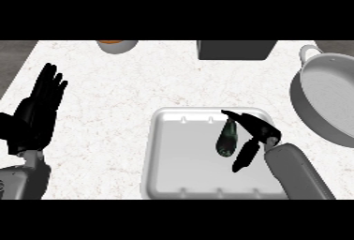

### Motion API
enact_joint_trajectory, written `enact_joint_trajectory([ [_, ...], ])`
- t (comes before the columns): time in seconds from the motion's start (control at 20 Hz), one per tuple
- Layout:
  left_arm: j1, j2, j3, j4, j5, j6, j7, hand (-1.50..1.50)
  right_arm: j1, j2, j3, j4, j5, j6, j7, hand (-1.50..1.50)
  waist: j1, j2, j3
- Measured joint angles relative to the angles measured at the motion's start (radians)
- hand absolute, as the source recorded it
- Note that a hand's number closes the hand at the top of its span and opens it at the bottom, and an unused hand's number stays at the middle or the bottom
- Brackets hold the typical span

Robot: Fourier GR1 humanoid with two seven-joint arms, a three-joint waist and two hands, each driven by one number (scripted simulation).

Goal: Pick the eggplant from the tray and place it in the pot

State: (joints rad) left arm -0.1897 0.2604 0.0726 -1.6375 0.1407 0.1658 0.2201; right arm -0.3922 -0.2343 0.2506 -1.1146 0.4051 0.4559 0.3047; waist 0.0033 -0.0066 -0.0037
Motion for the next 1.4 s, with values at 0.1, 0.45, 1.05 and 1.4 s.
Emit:
enact_joint_trajectory([
  [0.1, 0.01, -0.005, 0.004, -0.008, -0.008, -0.003, -0.002, 0.0, 0.002, 0.006, -0.006, 0.017, 0.018, -0.003, -0.03, 1.5, 0.0, -0.004, -0.003],
  [0.45, 0.006, -0.008, 0.017, 0.003, -0.015, -0.019, -0.011, 0.0, -0.02, -0.013, 0.02, 0.067, 0.119, -0.046, -0.18, 1.5, -0.005, -0.009, -0.011],
  [1.05, -0.017, -0.025, 0.022, 0.014, -0.042, 0.0, 0.012, 0.0, 0.106, -0.049, 0.105, -0.088, 0.23, -0.095, -0.304, 1.5, -0.019, -0.01, -0.007],
  [1.4, 0.015, -0.006, 0.054, 0.0, -0.028, -0.011, 0.01, 0.0, 0.394, -0.235, 0.234, -0.533, 0.335, -0.154, -0.386, 1.5, -0.047, -0.01, 0.0],
])
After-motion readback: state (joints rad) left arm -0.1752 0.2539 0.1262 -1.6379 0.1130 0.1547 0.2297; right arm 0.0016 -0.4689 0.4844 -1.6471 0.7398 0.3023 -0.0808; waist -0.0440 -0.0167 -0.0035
